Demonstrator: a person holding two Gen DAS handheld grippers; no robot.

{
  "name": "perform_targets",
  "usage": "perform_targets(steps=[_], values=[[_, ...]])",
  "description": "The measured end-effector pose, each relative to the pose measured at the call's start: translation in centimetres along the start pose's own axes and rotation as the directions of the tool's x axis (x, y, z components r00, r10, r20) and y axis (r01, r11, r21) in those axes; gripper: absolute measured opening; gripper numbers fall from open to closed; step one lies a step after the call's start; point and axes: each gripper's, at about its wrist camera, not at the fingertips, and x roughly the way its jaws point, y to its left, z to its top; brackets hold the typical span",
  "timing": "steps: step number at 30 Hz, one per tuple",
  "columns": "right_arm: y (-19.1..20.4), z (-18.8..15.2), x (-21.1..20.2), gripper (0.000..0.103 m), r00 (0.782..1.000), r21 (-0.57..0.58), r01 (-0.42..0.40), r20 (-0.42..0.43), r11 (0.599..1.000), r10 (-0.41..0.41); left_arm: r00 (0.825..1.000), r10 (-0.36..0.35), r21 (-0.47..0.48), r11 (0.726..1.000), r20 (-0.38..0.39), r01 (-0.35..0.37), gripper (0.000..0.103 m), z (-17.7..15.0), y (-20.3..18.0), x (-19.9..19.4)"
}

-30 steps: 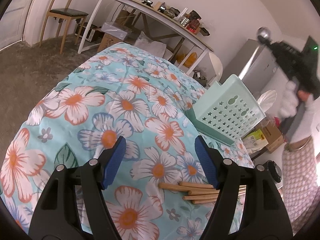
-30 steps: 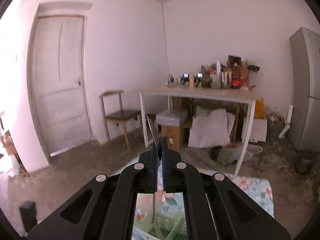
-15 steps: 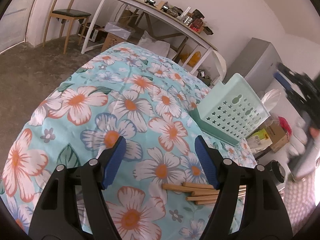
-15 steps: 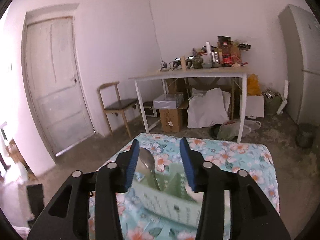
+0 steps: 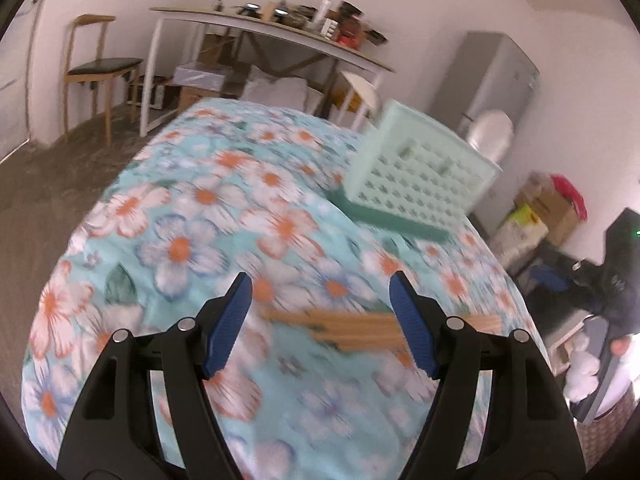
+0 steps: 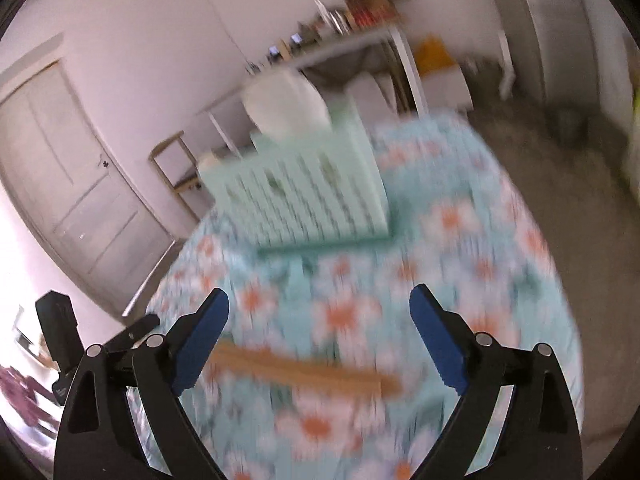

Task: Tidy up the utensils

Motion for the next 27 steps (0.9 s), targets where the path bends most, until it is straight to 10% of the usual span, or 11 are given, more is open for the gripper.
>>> perform_targets(steps=[8,15,27], values=[[-1.5,-3.2,0.6,0.089,0.996,0.096,-0.074,-0.042,0.993,0.079,0.976,-0.139,-0.082,0.989,-0.169,0.127,0.055,-3.3,-2.5,1.3],[-1.6,-3.1,0.7,0.088,0.994,0.080,-0.098,-0.047,0.992,0.102,0.987,-0.066,0.110,0.990,-0.147,0.083,0.047,-3.0,-6.2,1.7],[-4.3,-4.4,2.0,0.084,0.991,0.170,-0.108,-0.067,0.980,0.120,0.982,0.124,0.460,0.887,-0.145,-0.044,0.041,-3.3,-10.9,6.8]])
